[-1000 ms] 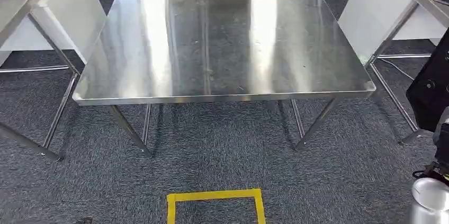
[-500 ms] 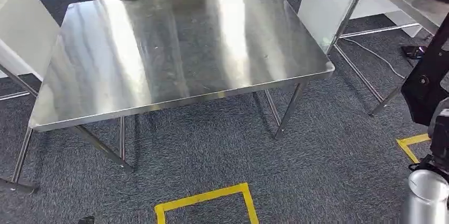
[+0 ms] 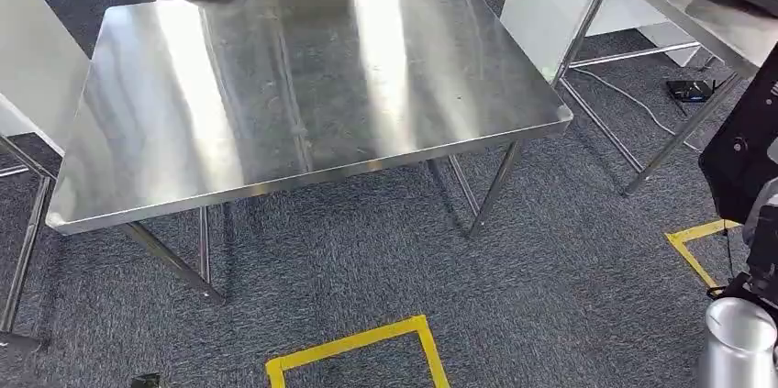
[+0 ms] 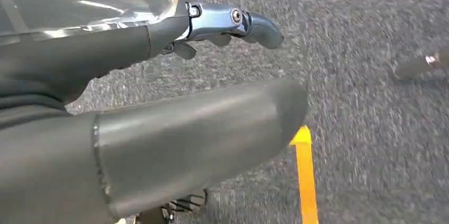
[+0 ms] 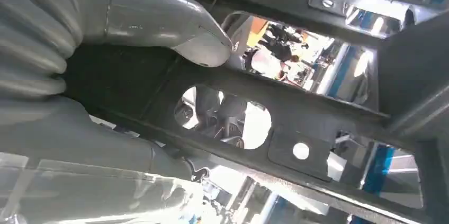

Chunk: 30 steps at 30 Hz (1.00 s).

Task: Take the parts from the cabinet and place them on the table.

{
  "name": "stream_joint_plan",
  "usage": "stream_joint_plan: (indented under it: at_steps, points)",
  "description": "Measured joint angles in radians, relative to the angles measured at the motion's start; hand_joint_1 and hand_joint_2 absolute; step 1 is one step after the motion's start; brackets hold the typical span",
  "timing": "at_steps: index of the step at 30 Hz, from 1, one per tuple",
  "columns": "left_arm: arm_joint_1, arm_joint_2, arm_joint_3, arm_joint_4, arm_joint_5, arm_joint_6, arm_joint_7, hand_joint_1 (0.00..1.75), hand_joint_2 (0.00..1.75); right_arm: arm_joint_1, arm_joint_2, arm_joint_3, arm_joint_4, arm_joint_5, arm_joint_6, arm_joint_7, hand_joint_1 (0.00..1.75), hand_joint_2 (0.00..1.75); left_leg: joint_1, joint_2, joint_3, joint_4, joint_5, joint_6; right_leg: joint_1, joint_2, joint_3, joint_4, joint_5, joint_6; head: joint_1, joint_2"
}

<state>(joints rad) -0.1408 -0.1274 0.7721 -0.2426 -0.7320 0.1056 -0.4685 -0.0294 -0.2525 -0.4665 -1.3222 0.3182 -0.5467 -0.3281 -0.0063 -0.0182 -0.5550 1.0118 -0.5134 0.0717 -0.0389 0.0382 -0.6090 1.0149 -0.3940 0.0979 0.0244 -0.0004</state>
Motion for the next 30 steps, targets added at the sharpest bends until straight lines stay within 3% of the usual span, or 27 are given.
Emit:
stream_joint_plan:
  at_steps: [1,2,3,4,6,7,8,9,11,12,13,15,16,17,18,19,20,21,22,23,24,25,26,27,28,30]
  points:
    - [0.0,0.0,-0.003,0.0,-0.003,0.005,0.006,0.0,0.0,0.0,0.0,0.0,0.001,-0.002,-0.001,0.0,1.71,1.75,0.003,0.0,0.017,-0.002,0.005,0.007,-0.004,-0.008,-0.015,0.005,-0.006,-0.002,0.001,0.0]
    - [0.0,0.0,-0.008,0.0,-0.005,0.011,0.015,0.0,0.0,-0.001,-0.001,0.001,0.002,0.001,-0.003,0.0,1.71,1.75,0.003,0.005,0.023,-0.003,0.001,0.015,-0.002,-0.024,-0.028,0.044,-0.026,-0.008,0.003,0.0]
    - [0.0,0.0,-0.01,0.0,-0.005,0.013,0.018,0.0,0.0,-0.002,-0.001,0.002,0.002,0.002,-0.004,0.0,1.71,1.75,0.002,0.008,0.026,-0.002,0.0,0.016,-0.002,-0.028,-0.055,0.098,-0.048,-0.014,0.004,0.0]
    - [0.0,0.0,-0.012,0.0,-0.007,0.013,0.024,0.0,0.0,0.001,-0.001,0.002,0.002,0.002,-0.006,-0.002,1.71,1.75,0.0,0.012,0.029,-0.002,-0.001,0.018,0.001,-0.028,-0.102,0.182,-0.078,-0.02,0.004,0.0]
    - [0.001,-0.003,-0.018,0.0,-0.007,0.013,0.032,0.0,0.0,0.008,-0.001,0.002,0.005,0.008,-0.006,-0.001,1.71,1.75,-0.002,0.017,0.037,-0.001,-0.01,0.016,0.005,-0.028,-0.181,0.31,-0.111,-0.018,0.004,0.0]
    - [0.0,-0.005,-0.019,0.0,-0.007,0.013,0.034,0.0,0.0,0.012,-0.001,0.003,0.007,0.011,-0.006,0.002,1.71,1.75,-0.003,0.019,0.044,-0.001,-0.016,0.014,0.006,-0.029,-0.188,0.306,-0.104,-0.015,0.004,0.0]
    - [0.0,-0.005,-0.021,0.0,-0.008,0.013,0.037,0.0,0.0,0.015,-0.001,0.003,0.01,0.017,-0.006,0.005,1.71,1.75,-0.002,0.021,0.057,-0.001,-0.027,0.01,0.006,-0.029,-0.166,0.244,-0.075,-0.005,0.004,0.0]
    - [0.0,-0.007,-0.024,0.0,-0.007,0.011,0.039,0.0,0.0,0.015,-0.002,0.002,0.012,0.021,-0.006,0.009,1.71,1.75,0.0,0.022,0.07,-0.001,-0.036,0.006,0.006,-0.032,-0.132,0.166,-0.048,0.005,0.004,0.0]
    - [0.0,-0.008,-0.028,0.0,-0.007,0.01,0.043,0.0,0.0,0.016,-0.004,0.001,0.016,0.03,-0.005,0.016,1.71,1.75,-0.001,0.027,0.085,-0.002,-0.059,-0.004,0.006,-0.056,-0.069,0.008,0.032,0.01,0.006,0.0]
    - [-0.002,-0.008,-0.032,0.0,-0.003,0.008,0.044,0.0,0.0,0.016,-0.003,0.001,0.022,0.038,0.0,0.022,1.71,1.75,-0.003,0.028,0.101,-0.003,-0.068,-0.011,0.014,-0.058,-0.074,0.008,0.008,-0.01,0.001,0.0]
    - [-0.005,-0.008,-0.034,0.0,-0.002,0.007,0.046,0.0,0.0,0.017,-0.006,0.001,0.024,0.047,0.005,0.026,1.71,1.75,-0.005,0.031,0.096,-0.01,-0.072,-0.017,0.024,-0.054,-0.063,0.009,0.003,-0.031,0.003,0.0]
    - [-0.01,-0.008,-0.035,0.0,0.001,0.007,0.047,0.0,0.0,0.019,-0.012,-0.004,0.031,0.062,0.015,0.038,1.71,1.75,-0.007,0.033,0.11,-0.006,-0.068,-0.025,0.017,-0.047,-0.057,0.006,-0.003,-0.047,0.002,0.0]
    - [-0.015,-0.008,-0.035,-0.001,0.002,0.007,0.047,0.0,0.0,0.02,-0.013,-0.005,0.032,0.066,0.015,0.039,1.71,1.75,-0.006,0.032,0.087,0.031,-0.052,-0.029,0.007,-0.044,-0.043,0.004,-0.009,-0.056,0.0,0.0]
    - [-0.017,-0.009,-0.036,0.0,0.002,0.007,0.047,0.0,0.0,0.021,-0.013,-0.007,0.032,0.066,0.015,0.04,1.71,1.75,-0.003,0.027,0.042,0.107,-0.021,-0.034,0.008,-0.042,-0.033,0.001,-0.017,-0.066,0.002,0.0]
    - [-0.018,-0.01,-0.038,0.0,0.002,0.007,0.047,0.0,0.0,0.019,-0.014,-0.007,0.034,0.068,0.015,0.04,1.71,1.75,-0.001,0.025,0.001,0.173,-0.01,-0.037,0.008,-0.042,-0.025,0.001,-0.025,-0.076,0.0,0.0]
    - [-0.017,-0.01,-0.04,0.0,0.002,0.007,0.047,0.0,0.0,0.018,-0.014,-0.006,0.036,0.069,0.015,0.04,1.71,1.75,0.001,0.023,-0.052,0.246,-0.026,-0.042,0.008,-0.041,-0.013,0.0,-0.039,-0.08,0.001,0.0]
    - [-0.014,-0.01,-0.04,0.0,0.002,0.007,0.048,0.0,0.0,0.02,-0.014,-0.006,0.039,0.069,0.015,0.04,1.71,1.75,0.004,0.02,-0.094,0.29,-0.07,-0.047,0.008,-0.038,0.001,0.0,-0.051,-0.081,0.0,0.0]
    - [-0.011,-0.01,-0.04,0.0,0.002,0.007,0.048,0.0,0.0,0.021,-0.014,-0.006,0.041,0.071,0.015,0.04,1.71,1.75,0.006,0.019,-0.134,0.31,-0.138,-0.051,0.008,-0.035,0.022,0.0,-0.068,-0.082,0.0,0.0]
    - [-0.011,-0.01,-0.04,0.0,0.002,0.007,0.048,0.0,0.0,0.02,-0.014,-0.006,0.043,0.071,0.015,0.041,1.71,1.75,0.007,0.02,-0.154,0.302,-0.171,-0.053,0.008,-0.031,0.041,0.0,-0.081,-0.081,0.0,0.0]
    - [-0.011,-0.01,-0.041,0.0,0.008,0.007,0.049,0.0,0.0,0.02,-0.014,-0.006,0.045,0.076,0.016,0.043,1.71,1.75,0.008,0.02,-0.16,0.274,-0.176,-0.054,0.008,-0.028,0.061,0.0,-0.095,-0.079,0.0,0.0]
    - [-0.011,-0.01,-0.041,0.0,0.01,0.007,0.049,0.0,0.0,0.02,-0.014,-0.006,0.045,0.079,0.018,0.045,1.71,1.75,0.008,0.02,-0.158,0.242,-0.167,-0.052,0.008,-0.026,0.076,0.0,-0.104,-0.078,0.0,0.0]
    - [-0.011,-0.01,-0.041,0.0,0.015,0.007,0.05,0.0,0.0,0.02,-0.014,-0.006,0.045,0.087,0.022,0.051,1.71,1.75,0.008,0.019,-0.144,0.147,-0.088,-0.046,0.009,-0.024,0.107,0.0,-0.125,-0.073,0.001,0.0]
    - [-0.011,-0.01,-0.041,0.0,0.019,0.006,0.051,0.0,0.0,0.02,-0.014,-0.006,0.045,0.094,0.026,0.055,1.71,1.75,0.007,0.017,-0.137,0.081,0.005,-0.039,0.009,-0.023,0.117,-0.002,-0.138,-0.07,0.001,0.0]
    - [-0.009,-0.008,-0.041,0.001,0.021,0.005,0.051,0.0,0.0,0.019,-0.012,-0.006,0.048,0.101,0.031,0.058,1.71,1.75,0.006,0.007,-0.132,0.034,0.144,-0.034,0.012,-0.014,0.128,0.002,-0.151,-0.064,0.0,0.0]
    - [-0.012,-0.007,-0.042,0.001,0.023,0.003,0.055,0.0,0.0,0.017,-0.011,-0.006,0.047,0.108,0.037,0.062,1.71,1.75,0.0,0.014,-0.132,0.031,0.12,-0.031,0.015,-0.013,0.13,-0.009,-0.154,-0.057,0.0,0.0]
    - [-0.015,-0.007,-0.042,0.0,0.032,0.003,0.054,0.0,0.0,0.016,-0.015,-0.004,0.047,0.116,0.046,0.065,1.71,1.75,-0.012,0.01,-0.125,0.026,0.122,-0.021,0.01,-0.013,0.13,-0.021,-0.155,-0.048,0.003,0.0]
